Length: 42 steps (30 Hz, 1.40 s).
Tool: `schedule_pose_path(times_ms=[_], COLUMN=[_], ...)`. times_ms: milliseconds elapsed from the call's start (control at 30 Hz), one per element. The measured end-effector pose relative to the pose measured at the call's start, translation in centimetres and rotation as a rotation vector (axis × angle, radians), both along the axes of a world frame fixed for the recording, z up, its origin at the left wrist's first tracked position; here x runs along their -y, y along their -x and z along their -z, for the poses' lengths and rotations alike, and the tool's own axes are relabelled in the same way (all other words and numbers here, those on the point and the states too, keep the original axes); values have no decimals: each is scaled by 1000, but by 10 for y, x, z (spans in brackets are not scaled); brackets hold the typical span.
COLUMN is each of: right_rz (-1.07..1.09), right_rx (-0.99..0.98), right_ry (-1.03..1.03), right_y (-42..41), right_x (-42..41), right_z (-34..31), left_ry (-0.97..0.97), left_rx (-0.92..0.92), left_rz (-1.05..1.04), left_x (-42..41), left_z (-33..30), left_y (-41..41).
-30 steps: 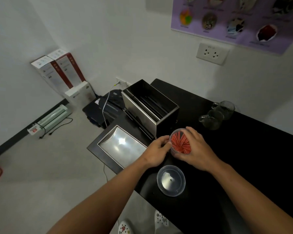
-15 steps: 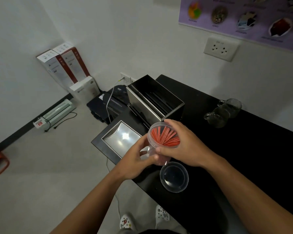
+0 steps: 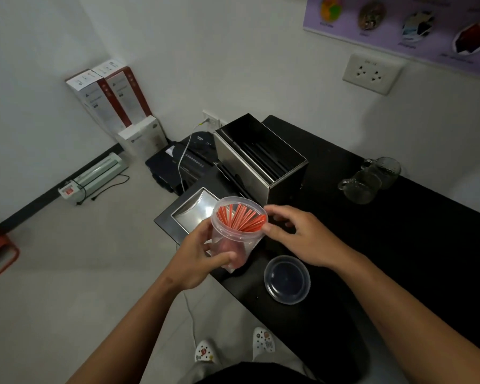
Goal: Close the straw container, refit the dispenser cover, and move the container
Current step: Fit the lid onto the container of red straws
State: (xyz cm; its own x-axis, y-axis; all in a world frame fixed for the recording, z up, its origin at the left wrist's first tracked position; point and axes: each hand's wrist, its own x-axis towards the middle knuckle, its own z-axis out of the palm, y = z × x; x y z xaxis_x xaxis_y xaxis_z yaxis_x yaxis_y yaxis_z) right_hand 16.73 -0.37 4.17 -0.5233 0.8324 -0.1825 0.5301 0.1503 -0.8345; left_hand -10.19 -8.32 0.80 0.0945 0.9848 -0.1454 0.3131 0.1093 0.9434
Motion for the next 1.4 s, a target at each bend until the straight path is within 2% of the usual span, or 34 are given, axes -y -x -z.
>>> schedule_pose_path(times_ms=[167, 367, 633, 833, 1167, 1233, 1400], right_rz=[-28, -189, -73, -61, 81, 81, -54], right_rx=[221, 662, 714, 599, -49, -135, -188], right_ry=[-61, -116, -160, -136, -219, -269, -493], right_y=[-8, -12, -16, -5, 50, 66, 100], right_x=[0, 0, 4, -1, 0, 7, 33], right_z=[28, 72, 94, 60, -48, -61, -71], left_ry=[-6, -7, -59, -77, -61, -75, -117], left_rx=[27, 29, 44, 102, 143, 141, 143], left_rz=[-26, -70, -133, -161, -197, -213, -241], left_x=[12, 21, 25, 30, 45, 47, 47], left_z=[-3, -8, -13, -19, -24, -28, -38], left_y=[14, 25, 34, 39, 53, 56, 61])
